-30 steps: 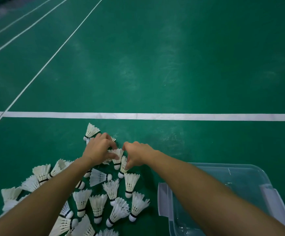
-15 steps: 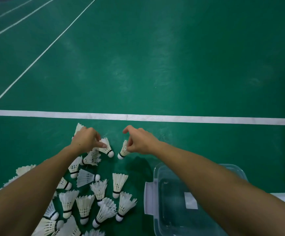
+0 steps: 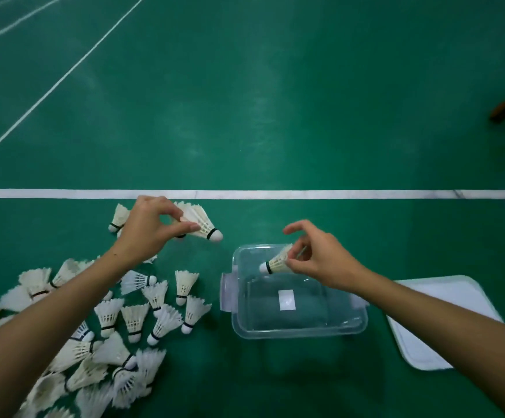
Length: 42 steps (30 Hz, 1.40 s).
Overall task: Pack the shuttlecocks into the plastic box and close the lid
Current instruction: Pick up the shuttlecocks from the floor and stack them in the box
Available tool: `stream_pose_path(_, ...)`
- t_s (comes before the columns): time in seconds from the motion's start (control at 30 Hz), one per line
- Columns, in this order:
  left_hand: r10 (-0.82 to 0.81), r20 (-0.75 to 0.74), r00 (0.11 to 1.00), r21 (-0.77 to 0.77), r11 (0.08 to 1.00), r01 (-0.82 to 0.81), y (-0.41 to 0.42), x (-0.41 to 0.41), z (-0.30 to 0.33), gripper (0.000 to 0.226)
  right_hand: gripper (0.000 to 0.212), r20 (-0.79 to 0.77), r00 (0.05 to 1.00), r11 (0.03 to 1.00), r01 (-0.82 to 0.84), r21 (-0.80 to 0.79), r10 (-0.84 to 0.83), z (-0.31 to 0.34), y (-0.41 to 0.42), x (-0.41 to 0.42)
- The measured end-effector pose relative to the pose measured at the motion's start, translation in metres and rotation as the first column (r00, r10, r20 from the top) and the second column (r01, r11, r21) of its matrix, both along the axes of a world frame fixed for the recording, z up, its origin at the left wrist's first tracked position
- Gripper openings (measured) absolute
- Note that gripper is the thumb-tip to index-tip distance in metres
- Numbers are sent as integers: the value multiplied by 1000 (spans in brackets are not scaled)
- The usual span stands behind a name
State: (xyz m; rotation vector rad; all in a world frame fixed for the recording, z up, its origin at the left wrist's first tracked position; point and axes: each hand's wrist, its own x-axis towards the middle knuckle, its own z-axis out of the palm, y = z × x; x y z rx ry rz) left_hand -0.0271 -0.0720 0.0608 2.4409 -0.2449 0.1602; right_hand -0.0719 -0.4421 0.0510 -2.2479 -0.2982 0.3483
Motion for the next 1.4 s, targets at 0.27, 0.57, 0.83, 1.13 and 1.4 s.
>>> stream_pose_path(0.27,-99,-63,993,-71,993,95,-49,-23,-11,31,52,-350,934,987,-115,-116,67,-110,0,-16)
stream_pose_path(0.57,-235,-32,972,-47,971,233,-59,-33,-17,25,55,-517,854,989,-119,-88,56,-147,29,-19)
stream_pose_path(0.83,-380,35,924,39,925,379,-83,-31,-11,33,52,-279,958,977,-123,-172,72,-77,6,-19)
stream_pose_path(1.13,-587,76,806,148,806,573,-124,-11,-7,37,55,-77,997,953,6,303,18,8,9,-14)
stream_pose_path(1.4,-577,62,814,181,809,560,-129,-11,-7,45,36,-30,999,960,-12,278,22,-9,-6,-6)
